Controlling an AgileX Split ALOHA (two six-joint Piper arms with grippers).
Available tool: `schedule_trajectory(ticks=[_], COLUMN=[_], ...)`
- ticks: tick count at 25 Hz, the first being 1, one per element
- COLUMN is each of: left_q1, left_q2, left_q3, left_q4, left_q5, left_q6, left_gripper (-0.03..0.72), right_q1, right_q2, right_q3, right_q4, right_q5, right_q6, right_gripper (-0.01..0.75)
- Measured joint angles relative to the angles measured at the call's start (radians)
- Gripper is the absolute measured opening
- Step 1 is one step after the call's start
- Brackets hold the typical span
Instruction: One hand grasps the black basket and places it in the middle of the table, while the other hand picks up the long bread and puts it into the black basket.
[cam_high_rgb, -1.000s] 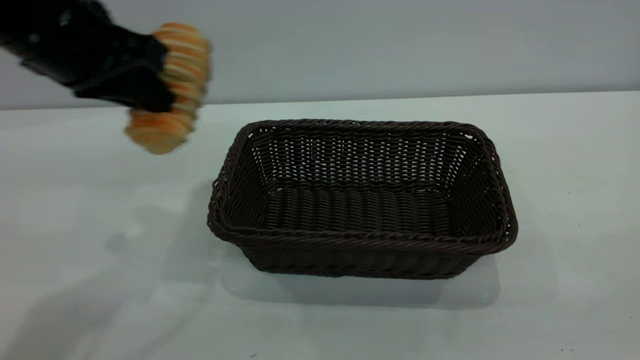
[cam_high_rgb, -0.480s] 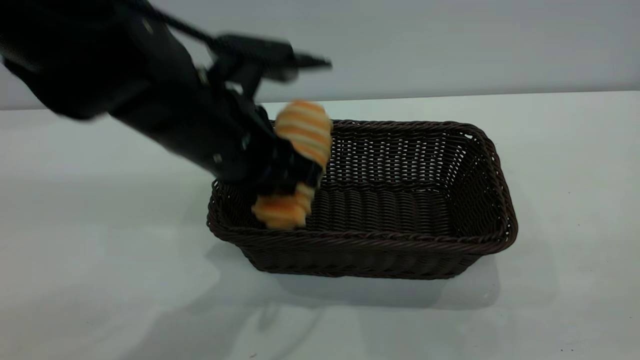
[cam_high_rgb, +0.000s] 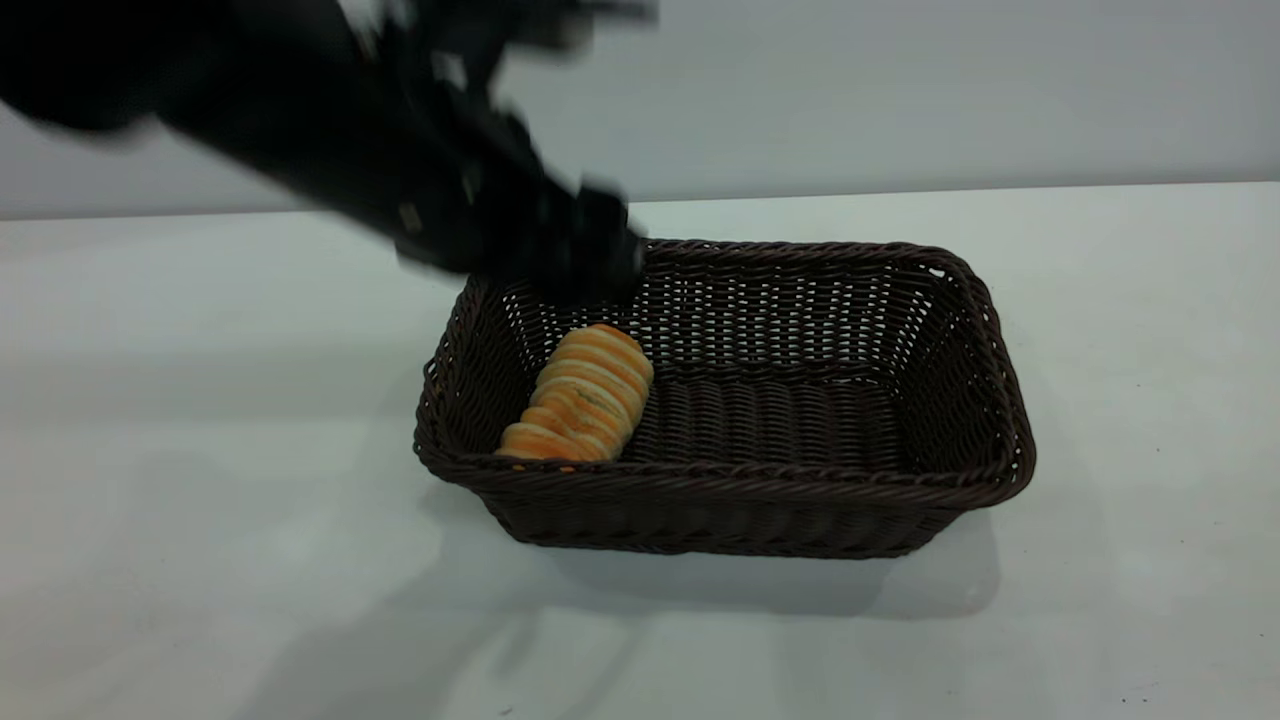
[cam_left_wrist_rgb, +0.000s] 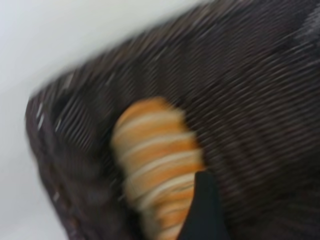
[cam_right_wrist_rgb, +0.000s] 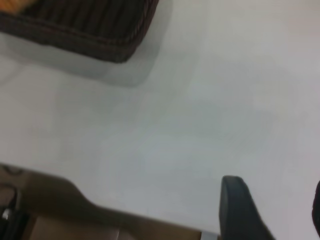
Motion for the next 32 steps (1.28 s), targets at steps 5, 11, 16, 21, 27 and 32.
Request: schedule_trajectory(ticks=[5,11,16,21,27,32], left_q1=[0.000,0.000,0.000,0.000,0.000,0.000], left_q2=[-0.261,-0.523,-0.690,-0.839,-0.984,-1.115], left_q3=[0.000,0.000,0.004,0.008,0.087,0.285], left_q4=[0.015,0.114,0.405,0.670,0.764,0.766], left_q5=[0.267,0.531,0.768,1.037,1.233,1.214], left_q6=[0.015,-0.112,-0.343,-0.564,-0.674,-0.719], left_gripper=[0.596,0.564,0.563,0.563,0.563,0.563], right_q1=[0.018,0.028,0.030,0.030,0.030,0.030], right_q2=[-0.112,-0.127,-0.127,-0.127,-0.127,-0.127], right_q3=[0.000,0.000,0.000,0.000,0.000,0.000], right_q4=[-0.006,-0.007,-0.007,-0.007,-0.001,0.004], right_q5=[0.000,0.001,0.001,0.001,0.001,0.001], right_q6=[0.000,0.000,0.000,0.000,0.002,0.005], right_gripper=[0.367,0.367,0.367,0.367,0.367,0.410])
